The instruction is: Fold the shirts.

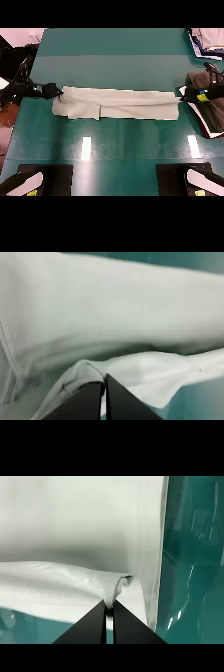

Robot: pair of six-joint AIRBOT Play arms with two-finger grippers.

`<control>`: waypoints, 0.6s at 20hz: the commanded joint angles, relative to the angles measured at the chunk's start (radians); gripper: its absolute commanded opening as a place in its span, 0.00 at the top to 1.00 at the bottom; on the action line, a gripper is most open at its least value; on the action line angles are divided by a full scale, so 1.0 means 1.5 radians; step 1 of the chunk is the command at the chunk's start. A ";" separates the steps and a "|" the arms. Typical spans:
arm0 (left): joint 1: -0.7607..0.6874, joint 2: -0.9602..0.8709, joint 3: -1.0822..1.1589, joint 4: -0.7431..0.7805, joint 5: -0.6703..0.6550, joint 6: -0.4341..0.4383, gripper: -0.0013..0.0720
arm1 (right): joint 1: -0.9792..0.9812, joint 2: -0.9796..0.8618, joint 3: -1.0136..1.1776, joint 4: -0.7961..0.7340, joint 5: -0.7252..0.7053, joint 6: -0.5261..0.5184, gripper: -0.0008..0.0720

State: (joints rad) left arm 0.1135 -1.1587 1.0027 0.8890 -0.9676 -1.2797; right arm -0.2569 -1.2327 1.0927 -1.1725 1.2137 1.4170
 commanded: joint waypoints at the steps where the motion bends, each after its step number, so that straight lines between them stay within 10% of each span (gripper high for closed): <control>1: 0.000 -0.067 0.039 -0.006 0.113 -0.004 0.66 | 0.013 -0.094 0.057 0.042 -0.071 0.040 0.53; 2: 0.000 -0.078 0.048 -0.006 0.129 -0.007 0.25 | 0.007 -0.115 0.073 0.079 -0.084 0.040 0.25; 3: 0.000 -0.085 0.060 -0.005 0.135 -0.021 0.16 | 0.001 -0.130 0.088 0.110 -0.082 0.038 0.24; 12: 0.000 -0.086 0.093 -0.005 -0.048 -0.014 0.16 | -0.138 -0.147 -0.002 0.142 0.064 -0.105 0.24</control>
State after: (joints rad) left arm 0.1143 -1.2854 1.1343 0.8822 -0.9577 -1.3018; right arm -0.3988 -1.4467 1.1526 -0.9802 1.2701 1.3254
